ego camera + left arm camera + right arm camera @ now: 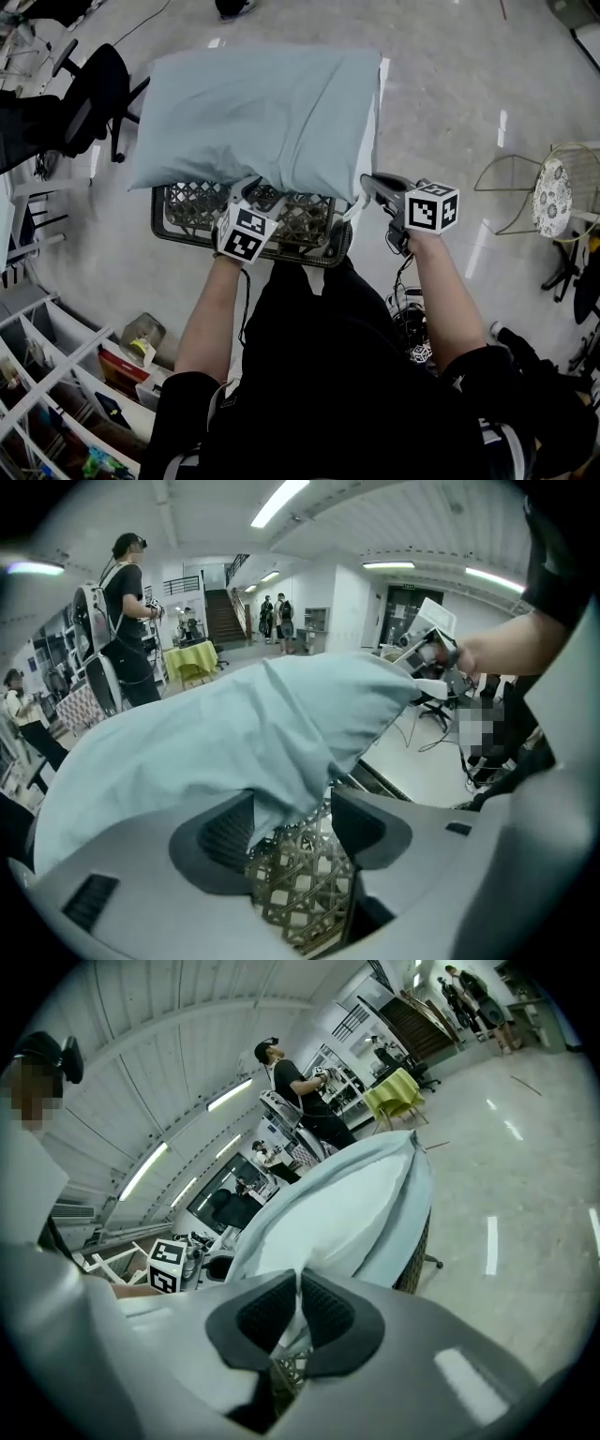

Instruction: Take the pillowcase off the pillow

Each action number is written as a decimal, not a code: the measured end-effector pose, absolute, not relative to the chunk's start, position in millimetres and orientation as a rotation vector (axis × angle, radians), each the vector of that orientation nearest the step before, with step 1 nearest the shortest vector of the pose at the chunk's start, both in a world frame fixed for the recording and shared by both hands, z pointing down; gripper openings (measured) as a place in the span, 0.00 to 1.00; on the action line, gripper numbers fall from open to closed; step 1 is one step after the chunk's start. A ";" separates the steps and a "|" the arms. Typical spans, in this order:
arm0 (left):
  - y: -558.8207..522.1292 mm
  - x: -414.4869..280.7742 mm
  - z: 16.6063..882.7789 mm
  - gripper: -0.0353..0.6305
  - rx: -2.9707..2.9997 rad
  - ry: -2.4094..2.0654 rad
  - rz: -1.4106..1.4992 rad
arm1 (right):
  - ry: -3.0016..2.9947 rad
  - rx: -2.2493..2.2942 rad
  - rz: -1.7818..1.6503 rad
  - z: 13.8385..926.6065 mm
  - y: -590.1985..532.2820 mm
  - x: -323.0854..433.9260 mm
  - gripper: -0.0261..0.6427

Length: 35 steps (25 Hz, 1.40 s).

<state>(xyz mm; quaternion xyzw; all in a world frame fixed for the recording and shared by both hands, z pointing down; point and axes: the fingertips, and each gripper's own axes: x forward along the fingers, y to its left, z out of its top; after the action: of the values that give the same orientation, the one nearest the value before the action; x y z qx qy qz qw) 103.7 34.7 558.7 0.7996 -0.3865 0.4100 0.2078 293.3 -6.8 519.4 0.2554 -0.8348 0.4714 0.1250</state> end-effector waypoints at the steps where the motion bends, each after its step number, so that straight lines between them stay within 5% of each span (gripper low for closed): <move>1: 31.4 109.2 561.6 0.43 2.217 -1.088 1.135 | -2.428 0.741 1.375 519.2 -3.5 291.0 0.08; 4: 22.1 109.2 573.6 0.43 2.156 -1.128 1.171 | -2.416 0.757 1.384 519.7 4.8 285.5 0.08; 7: 21.5 92.7 580.3 0.16 2.130 -1.140 1.320 | -2.411 0.811 1.408 520.2 6.1 288.8 0.08; 9: 23.4 78.3 578.0 0.08 2.131 -1.140 1.365 | -2.420 0.825 1.438 516.5 4.6 290.8 0.08; 18: 22.6 14.3 567.1 0.07 2.028 -1.204 1.205 | -2.421 0.752 1.446 511.7 16.4 294.3 0.07; 23: 27.6 40.7 552.8 0.08 2.132 -1.148 1.218 | -2.400 0.765 1.424 515.5 15.9 290.0 0.07; 26: 43.4 97.3 533.3 0.29 2.300 -1.063 1.237 | -2.391 0.755 1.398 515.5 21.2 279.9 0.07; 29: 43.1 135.1 531.7 0.37 2.363 -1.032 1.233 | -2.399 0.773 1.433 513.3 26.2 277.5 0.06; 32: 35.6 139.7 544.0 0.37 2.320 -1.025 1.246 | -2.396 0.783 1.438 512.7 33.4 278.3 0.07; 35: 33.2 132.8 549.0 0.18 2.304 -1.018 1.287 | -2.397 0.795 1.446 513.5 36.7 281.4 0.06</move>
<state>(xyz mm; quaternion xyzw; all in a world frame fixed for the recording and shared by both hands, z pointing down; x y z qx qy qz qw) 132.8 33.2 549.0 0.8045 -0.3555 0.4495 0.1558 281.4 36.7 513.5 0.2714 -0.8182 0.4936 0.1156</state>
